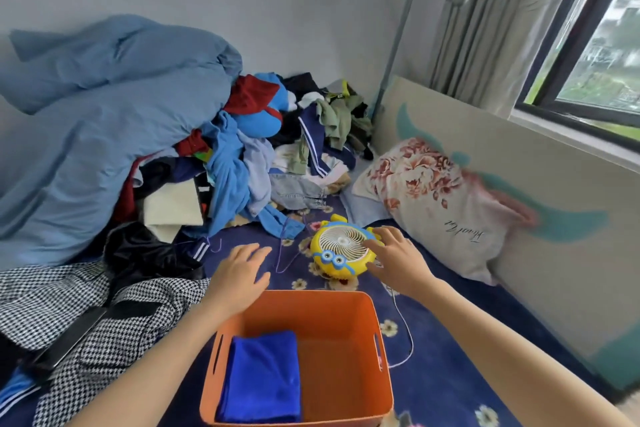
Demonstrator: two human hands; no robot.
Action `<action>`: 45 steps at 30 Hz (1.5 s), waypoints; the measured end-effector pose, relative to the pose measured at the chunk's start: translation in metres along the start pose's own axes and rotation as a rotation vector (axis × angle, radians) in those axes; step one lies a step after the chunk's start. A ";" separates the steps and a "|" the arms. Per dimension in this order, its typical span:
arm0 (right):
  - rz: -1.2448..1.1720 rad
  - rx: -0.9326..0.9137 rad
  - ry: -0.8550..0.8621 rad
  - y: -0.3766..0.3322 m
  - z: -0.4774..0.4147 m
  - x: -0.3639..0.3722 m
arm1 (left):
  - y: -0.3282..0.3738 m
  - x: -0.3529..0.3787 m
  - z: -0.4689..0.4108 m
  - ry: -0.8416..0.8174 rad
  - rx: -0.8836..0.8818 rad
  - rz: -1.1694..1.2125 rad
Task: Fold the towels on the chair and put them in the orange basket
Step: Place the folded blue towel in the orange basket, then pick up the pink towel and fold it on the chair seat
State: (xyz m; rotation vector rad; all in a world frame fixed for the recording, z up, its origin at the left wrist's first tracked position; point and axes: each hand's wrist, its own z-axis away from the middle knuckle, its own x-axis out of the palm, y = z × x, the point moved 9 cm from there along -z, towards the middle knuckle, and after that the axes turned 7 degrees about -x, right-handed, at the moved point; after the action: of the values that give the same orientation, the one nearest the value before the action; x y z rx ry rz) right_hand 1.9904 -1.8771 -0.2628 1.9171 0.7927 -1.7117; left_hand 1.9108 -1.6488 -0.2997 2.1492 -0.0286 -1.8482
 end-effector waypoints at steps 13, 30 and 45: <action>0.119 -0.349 -0.110 -0.075 -0.042 0.016 | -0.048 -0.027 0.044 0.151 -0.222 0.040; -0.051 -1.195 -0.171 -0.252 0.083 0.062 | -0.004 -0.006 0.396 0.213 -1.064 -0.281; -0.120 -1.960 -0.149 -0.419 0.413 -0.006 | 0.181 0.004 0.748 0.540 -1.943 -0.183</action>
State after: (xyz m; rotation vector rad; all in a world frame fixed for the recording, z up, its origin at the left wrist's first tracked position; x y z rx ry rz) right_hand 1.4038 -1.8462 -0.2918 0.3244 1.5548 -0.3586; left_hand 1.2203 -1.9842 -0.3517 0.9546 1.3917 -0.4362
